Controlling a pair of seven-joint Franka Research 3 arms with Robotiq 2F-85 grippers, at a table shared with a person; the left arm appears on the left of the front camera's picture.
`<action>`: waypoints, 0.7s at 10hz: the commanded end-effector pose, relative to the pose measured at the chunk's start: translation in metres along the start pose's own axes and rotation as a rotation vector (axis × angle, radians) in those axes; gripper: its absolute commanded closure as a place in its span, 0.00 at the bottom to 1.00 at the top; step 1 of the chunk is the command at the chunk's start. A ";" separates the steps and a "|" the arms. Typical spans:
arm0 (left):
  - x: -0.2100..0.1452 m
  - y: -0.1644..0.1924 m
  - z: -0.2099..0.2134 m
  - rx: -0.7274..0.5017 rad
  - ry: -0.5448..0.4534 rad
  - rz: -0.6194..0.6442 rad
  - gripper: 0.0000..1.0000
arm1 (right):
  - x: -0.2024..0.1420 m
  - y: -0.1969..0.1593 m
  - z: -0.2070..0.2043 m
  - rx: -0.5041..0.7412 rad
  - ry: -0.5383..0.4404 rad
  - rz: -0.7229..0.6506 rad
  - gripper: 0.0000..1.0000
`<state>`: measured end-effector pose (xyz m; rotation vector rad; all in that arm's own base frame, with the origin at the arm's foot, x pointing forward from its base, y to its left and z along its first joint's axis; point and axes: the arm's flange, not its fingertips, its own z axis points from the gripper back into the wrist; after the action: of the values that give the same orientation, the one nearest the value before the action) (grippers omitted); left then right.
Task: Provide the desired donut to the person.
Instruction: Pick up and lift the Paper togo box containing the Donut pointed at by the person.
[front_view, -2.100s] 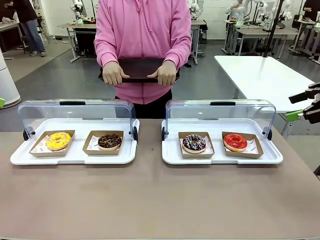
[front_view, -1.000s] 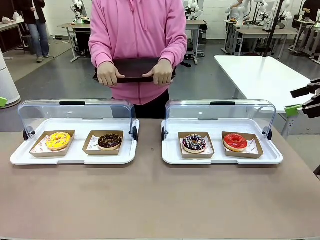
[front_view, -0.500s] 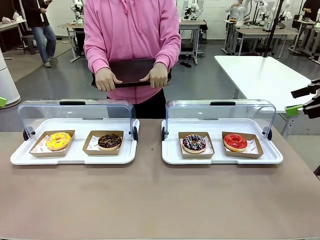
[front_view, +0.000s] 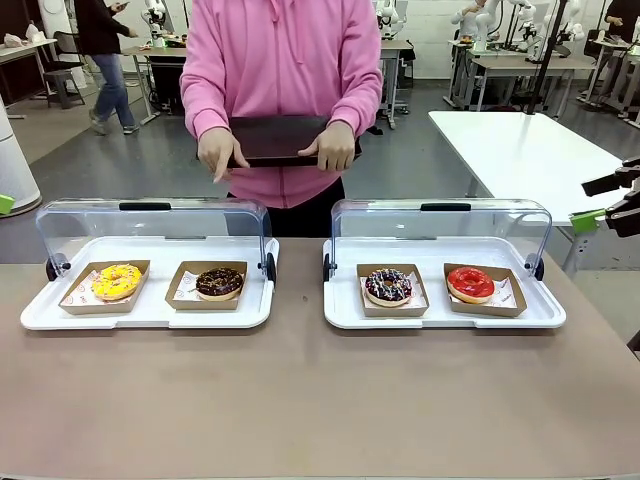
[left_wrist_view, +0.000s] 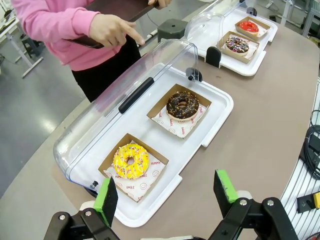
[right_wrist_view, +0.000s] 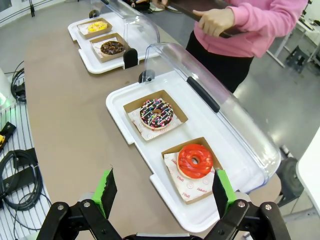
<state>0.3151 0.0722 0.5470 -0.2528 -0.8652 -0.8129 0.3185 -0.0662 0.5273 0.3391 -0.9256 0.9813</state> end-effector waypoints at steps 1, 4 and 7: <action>-0.001 0.000 -0.001 -0.007 0.001 0.003 0.00 | -0.001 0.000 -0.002 0.009 -0.002 -0.001 0.00; -0.001 0.000 -0.001 -0.007 0.001 0.003 0.00 | -0.001 0.000 -0.002 0.009 -0.002 -0.001 0.00; -0.001 0.000 -0.001 -0.007 0.001 0.003 0.00 | -0.001 0.000 -0.002 0.009 -0.002 -0.001 0.00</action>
<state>0.3150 0.0722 0.5470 -0.2529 -0.8650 -0.8129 0.3184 -0.0664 0.5273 0.3389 -0.9255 0.9807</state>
